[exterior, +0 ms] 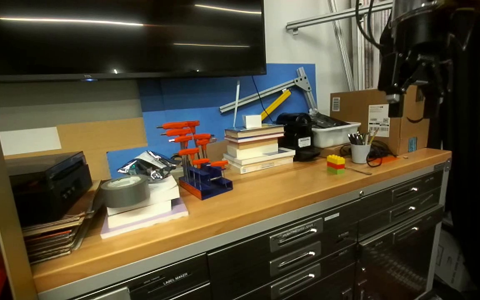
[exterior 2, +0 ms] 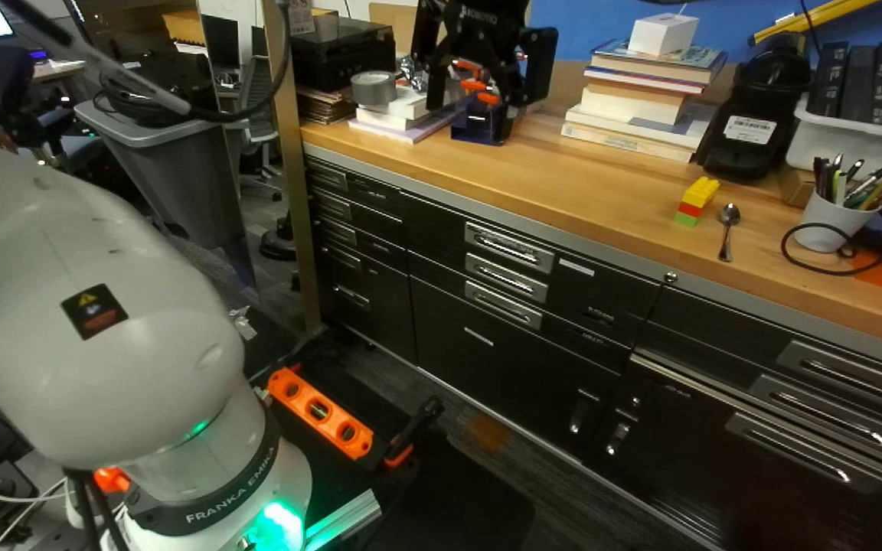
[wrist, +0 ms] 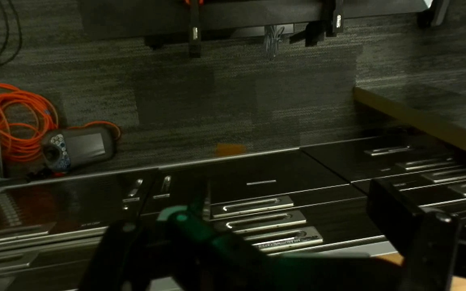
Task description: Place the three objects on the counter inside the open drawer, push the drawer closed
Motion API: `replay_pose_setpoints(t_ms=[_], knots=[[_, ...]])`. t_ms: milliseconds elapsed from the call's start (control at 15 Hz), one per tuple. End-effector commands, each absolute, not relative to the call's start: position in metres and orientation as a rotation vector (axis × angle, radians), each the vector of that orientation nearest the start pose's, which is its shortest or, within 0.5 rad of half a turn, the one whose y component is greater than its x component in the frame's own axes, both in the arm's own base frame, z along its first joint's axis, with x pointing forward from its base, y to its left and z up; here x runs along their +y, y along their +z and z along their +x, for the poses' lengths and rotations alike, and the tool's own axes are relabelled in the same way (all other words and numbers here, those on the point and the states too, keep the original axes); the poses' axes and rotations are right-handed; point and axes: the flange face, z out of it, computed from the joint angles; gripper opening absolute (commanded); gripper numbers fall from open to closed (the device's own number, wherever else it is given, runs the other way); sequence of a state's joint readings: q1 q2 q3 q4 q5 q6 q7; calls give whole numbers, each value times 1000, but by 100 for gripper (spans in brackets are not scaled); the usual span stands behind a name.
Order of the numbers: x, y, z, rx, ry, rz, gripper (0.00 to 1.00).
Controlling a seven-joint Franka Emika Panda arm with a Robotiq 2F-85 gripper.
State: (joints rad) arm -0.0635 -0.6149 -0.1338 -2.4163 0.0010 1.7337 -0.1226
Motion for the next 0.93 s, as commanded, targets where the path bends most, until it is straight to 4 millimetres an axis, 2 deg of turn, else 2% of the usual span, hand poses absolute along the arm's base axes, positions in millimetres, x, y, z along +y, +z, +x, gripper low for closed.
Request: replay_pose_setpoints(t_ms=[0, 200, 333, 867], knots=[[-84, 548, 319, -37, -57, -3099, 100], [-84, 557, 311, -84, -100, -3118, 100], [-83, 554, 317, -44, -74, -3106, 100], [-83, 548, 319, -44, -53, -3106, 100]])
